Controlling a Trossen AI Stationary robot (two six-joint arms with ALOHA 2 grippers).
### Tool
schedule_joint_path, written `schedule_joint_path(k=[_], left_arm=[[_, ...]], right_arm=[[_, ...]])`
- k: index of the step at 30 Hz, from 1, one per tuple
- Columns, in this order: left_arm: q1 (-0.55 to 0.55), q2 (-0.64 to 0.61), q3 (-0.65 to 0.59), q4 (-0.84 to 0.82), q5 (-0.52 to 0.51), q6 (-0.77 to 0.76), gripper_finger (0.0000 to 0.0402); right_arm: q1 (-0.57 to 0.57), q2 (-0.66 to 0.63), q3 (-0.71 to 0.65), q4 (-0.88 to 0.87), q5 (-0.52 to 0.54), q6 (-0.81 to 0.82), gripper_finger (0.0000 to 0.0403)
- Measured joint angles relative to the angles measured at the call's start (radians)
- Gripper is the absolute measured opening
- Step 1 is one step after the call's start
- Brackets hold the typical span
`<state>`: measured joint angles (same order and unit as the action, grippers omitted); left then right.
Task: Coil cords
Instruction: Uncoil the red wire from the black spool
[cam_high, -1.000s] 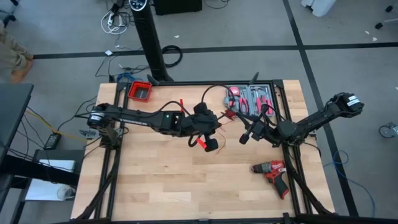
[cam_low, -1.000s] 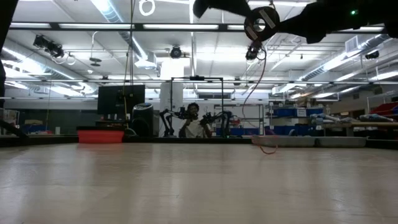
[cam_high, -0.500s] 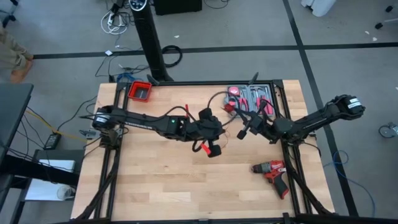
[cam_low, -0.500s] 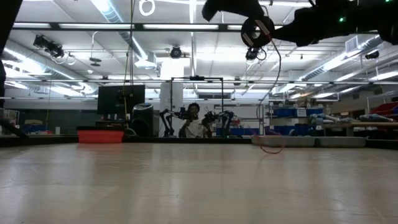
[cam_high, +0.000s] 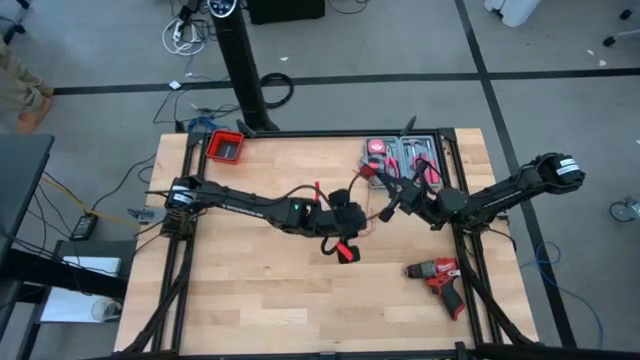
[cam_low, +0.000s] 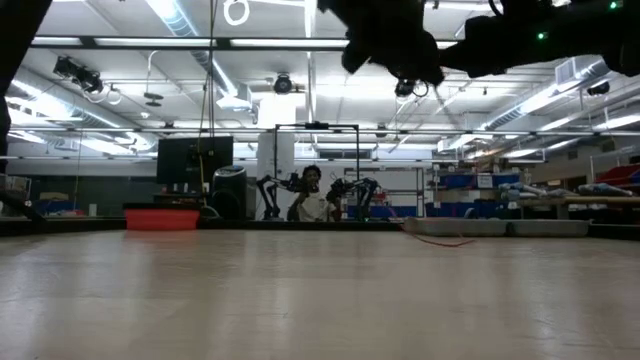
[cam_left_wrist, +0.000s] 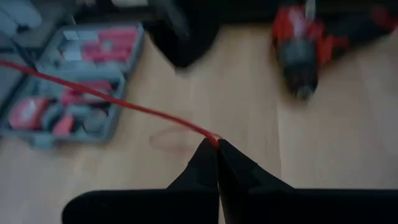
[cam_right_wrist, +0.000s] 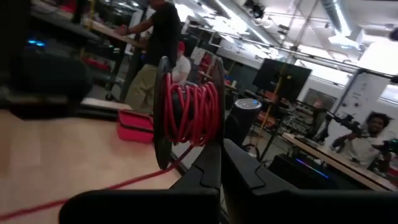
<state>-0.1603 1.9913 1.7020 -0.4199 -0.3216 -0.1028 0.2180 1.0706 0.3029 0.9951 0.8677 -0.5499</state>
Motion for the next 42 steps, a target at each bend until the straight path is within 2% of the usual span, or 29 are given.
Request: schedule_joint_path(k=[8, 16, 23, 36, 42], left_arm=[[0.001, 0.028, 0.0, -0.179, -0.043, -0.014, 0.0], [-0.005, -0.019, 0.001, -0.471, -0.241, -0.042, 0.0], [-0.005, -0.106, 0.002, -0.599, -0.399, -0.059, 0.0001], [-0.048, -0.291, 0.002, -0.552, -0.431, -0.069, 0.0001], [-0.087, -0.328, 0.002, -0.445, -0.399, -0.048, 0.0001]], right_arm=[[0.056, 0.0, 0.0, -0.003, 0.045, -0.064, 0.0], [0.09, -0.002, 0.0, -0.053, 0.082, -0.109, 0.0], [0.095, 0.007, 0.0, -0.095, 0.058, -0.1, 0.0], [0.086, 0.007, 0.0, -0.201, 0.08, -0.071, 0.0], [0.056, 0.007, 0.0, -0.236, 0.117, -0.046, 0.0]])
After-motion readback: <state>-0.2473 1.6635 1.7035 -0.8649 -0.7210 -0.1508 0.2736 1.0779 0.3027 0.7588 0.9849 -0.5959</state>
